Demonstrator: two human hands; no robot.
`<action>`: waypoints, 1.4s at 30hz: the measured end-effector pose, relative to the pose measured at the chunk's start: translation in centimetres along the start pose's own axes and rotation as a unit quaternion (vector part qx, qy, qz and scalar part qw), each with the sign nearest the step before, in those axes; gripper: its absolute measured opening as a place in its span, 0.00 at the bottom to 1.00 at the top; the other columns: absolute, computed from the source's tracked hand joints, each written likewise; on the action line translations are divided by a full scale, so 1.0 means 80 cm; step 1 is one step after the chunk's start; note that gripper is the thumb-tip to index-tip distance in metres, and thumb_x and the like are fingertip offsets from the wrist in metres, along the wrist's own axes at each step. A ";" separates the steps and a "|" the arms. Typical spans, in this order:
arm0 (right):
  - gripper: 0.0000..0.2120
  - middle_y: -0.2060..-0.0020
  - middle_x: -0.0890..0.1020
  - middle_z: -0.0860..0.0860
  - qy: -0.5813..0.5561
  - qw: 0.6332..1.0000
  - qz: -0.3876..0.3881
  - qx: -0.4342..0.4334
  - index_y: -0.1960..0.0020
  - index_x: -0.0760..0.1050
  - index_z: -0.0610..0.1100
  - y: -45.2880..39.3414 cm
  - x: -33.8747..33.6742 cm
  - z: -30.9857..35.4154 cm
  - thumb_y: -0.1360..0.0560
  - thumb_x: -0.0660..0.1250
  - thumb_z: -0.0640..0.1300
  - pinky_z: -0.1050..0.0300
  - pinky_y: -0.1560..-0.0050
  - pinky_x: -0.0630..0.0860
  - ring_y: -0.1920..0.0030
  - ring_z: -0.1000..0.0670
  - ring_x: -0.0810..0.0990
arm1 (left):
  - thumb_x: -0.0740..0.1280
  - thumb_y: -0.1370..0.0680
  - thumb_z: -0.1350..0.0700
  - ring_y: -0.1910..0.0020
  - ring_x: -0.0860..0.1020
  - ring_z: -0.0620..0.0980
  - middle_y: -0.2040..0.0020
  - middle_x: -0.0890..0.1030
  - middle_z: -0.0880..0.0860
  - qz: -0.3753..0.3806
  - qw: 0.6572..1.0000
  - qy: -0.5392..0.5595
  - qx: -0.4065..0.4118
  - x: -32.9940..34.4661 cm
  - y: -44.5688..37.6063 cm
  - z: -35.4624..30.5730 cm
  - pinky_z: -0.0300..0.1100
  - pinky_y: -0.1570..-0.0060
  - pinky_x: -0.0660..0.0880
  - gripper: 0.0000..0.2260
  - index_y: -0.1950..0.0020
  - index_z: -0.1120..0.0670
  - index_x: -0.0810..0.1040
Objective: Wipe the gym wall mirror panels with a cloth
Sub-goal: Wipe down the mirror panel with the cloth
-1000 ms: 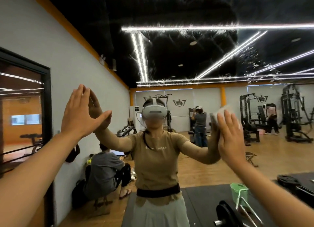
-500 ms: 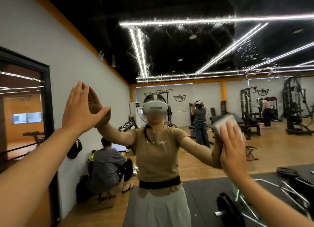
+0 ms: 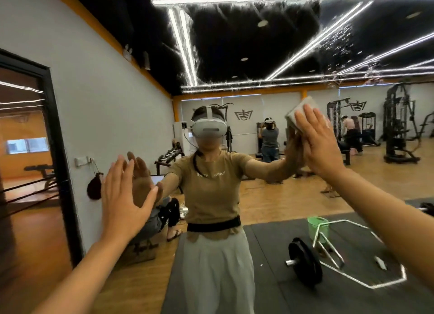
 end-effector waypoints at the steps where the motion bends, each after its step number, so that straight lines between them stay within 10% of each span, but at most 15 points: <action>1: 0.30 0.20 0.51 0.51 0.002 1.000 -0.005 -0.001 0.20 0.54 0.50 -0.006 -0.002 0.002 0.20 0.54 0.37 0.54 0.23 0.37 0.20 0.50 0.44 | 0.61 0.25 0.37 0.20 0.45 0.47 0.18 0.48 0.50 0.008 1.000 0.007 -0.018 0.012 0.023 0.003 0.53 0.22 0.45 0.40 0.19 0.52 0.54; 6: 0.28 0.20 0.52 0.48 0.003 0.999 -0.009 -0.034 0.20 0.56 0.45 0.092 0.038 0.011 0.21 0.52 0.39 0.49 0.22 0.38 0.20 0.46 0.45 | 0.61 0.25 0.36 0.20 0.45 0.48 0.18 0.46 0.48 0.041 0.998 0.019 -0.054 0.049 0.092 0.008 0.57 0.23 0.49 0.40 0.19 0.53 0.53; 16: 0.44 0.20 0.50 0.54 0.119 0.941 0.242 -0.204 0.19 0.47 0.50 0.350 0.096 -0.035 0.33 0.55 0.36 0.51 0.22 0.42 0.20 0.48 0.48 | 0.68 0.22 0.46 0.22 0.37 0.41 0.19 0.39 0.43 0.079 0.993 0.015 -0.090 0.050 0.098 0.002 0.47 0.25 0.44 0.40 0.18 0.50 0.48; 29: 0.25 0.21 0.55 0.45 -0.006 0.996 -0.069 -0.063 0.22 0.59 0.41 0.069 0.072 0.056 0.19 0.51 0.40 0.39 0.23 0.42 0.21 0.43 0.48 | 0.68 0.23 0.46 0.21 0.38 0.42 0.20 0.39 0.41 0.067 0.994 0.031 -0.084 0.057 0.100 0.013 0.50 0.24 0.45 0.40 0.18 0.48 0.48; 37: 0.41 0.20 0.52 0.52 0.124 0.923 0.180 -0.317 0.19 0.49 0.50 0.339 0.148 0.053 0.30 0.55 0.37 0.48 0.22 0.46 0.20 0.47 0.49 | 0.65 0.23 0.43 0.20 0.39 0.45 0.19 0.41 0.44 0.059 0.994 0.045 -0.076 0.059 0.100 0.015 0.53 0.23 0.46 0.39 0.18 0.49 0.48; 42: 0.40 0.20 0.54 0.51 0.134 0.901 0.218 -0.350 0.19 0.51 0.50 0.291 0.139 0.062 0.30 0.55 0.37 0.49 0.22 0.44 0.20 0.49 0.51 | 0.63 0.24 0.41 0.21 0.38 0.44 0.19 0.40 0.44 0.063 0.995 0.052 -0.061 0.056 0.101 0.015 0.53 0.23 0.45 0.40 0.18 0.49 0.47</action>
Point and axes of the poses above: each hand's wrist, its own y-axis away from the middle knuckle, its own x-axis out of the palm, z = x × y, the point moved 1 cm from there along -y, towards the middle knuckle
